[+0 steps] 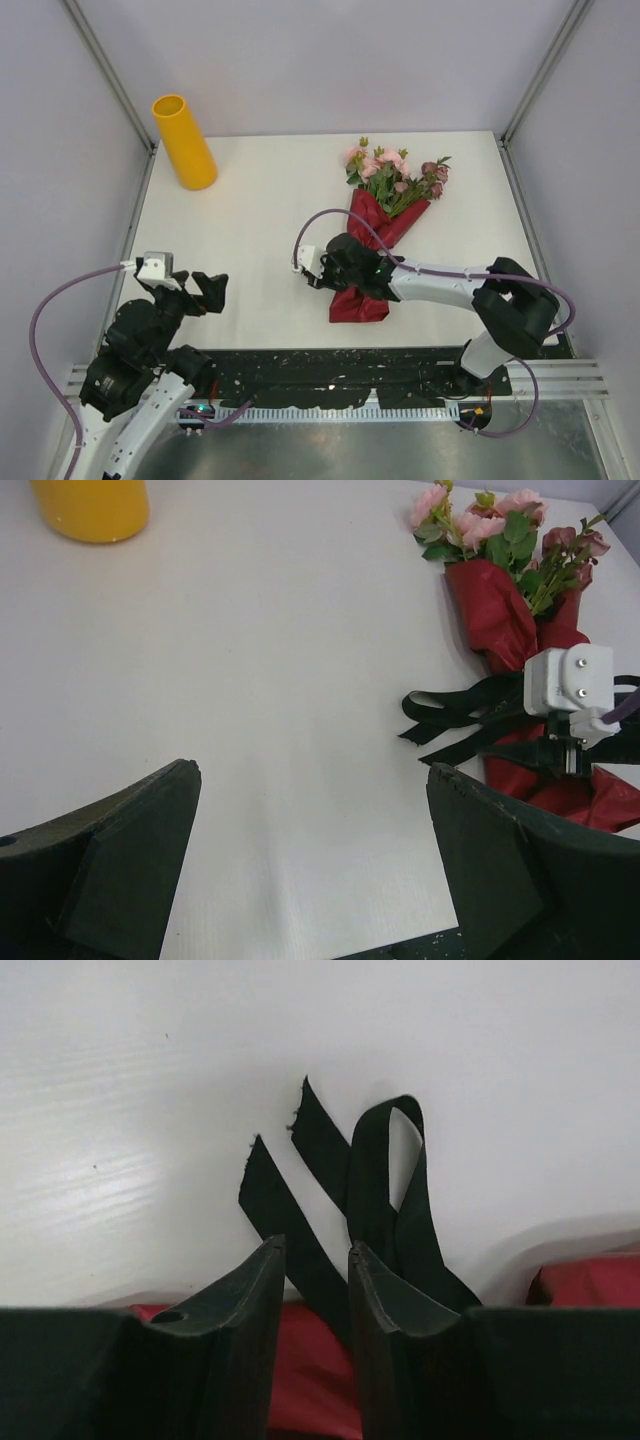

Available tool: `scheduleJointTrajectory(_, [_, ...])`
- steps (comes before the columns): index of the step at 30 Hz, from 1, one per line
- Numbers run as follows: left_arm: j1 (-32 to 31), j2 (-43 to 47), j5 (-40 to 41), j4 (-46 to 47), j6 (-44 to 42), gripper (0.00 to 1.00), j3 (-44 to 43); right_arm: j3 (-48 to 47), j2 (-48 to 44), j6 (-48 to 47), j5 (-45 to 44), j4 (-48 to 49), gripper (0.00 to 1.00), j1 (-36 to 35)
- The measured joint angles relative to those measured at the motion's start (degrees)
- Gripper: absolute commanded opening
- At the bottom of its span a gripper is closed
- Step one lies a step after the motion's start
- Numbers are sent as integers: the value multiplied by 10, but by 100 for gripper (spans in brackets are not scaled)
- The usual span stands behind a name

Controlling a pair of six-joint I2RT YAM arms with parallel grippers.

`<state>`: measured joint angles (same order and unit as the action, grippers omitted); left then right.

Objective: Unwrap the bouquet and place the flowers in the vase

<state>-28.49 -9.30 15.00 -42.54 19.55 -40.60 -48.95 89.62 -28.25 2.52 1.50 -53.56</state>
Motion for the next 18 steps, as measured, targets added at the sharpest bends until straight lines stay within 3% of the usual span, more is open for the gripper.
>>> scheduleJointTrajectory(2, [0, 0, 0, -2, 1, 100, 0, -7, 10, -30, -4, -34, 51, 1])
scheduleJointTrajectory(8, [0, 0, 0, -5, 2, 100, 0, -86, 62, -79, -8, -152, 53, 11])
scheduleJointTrajectory(18, [0, 0, 0, -6, 6, 100, 0, -106, 106, -98, -42, -207, 53, 14])
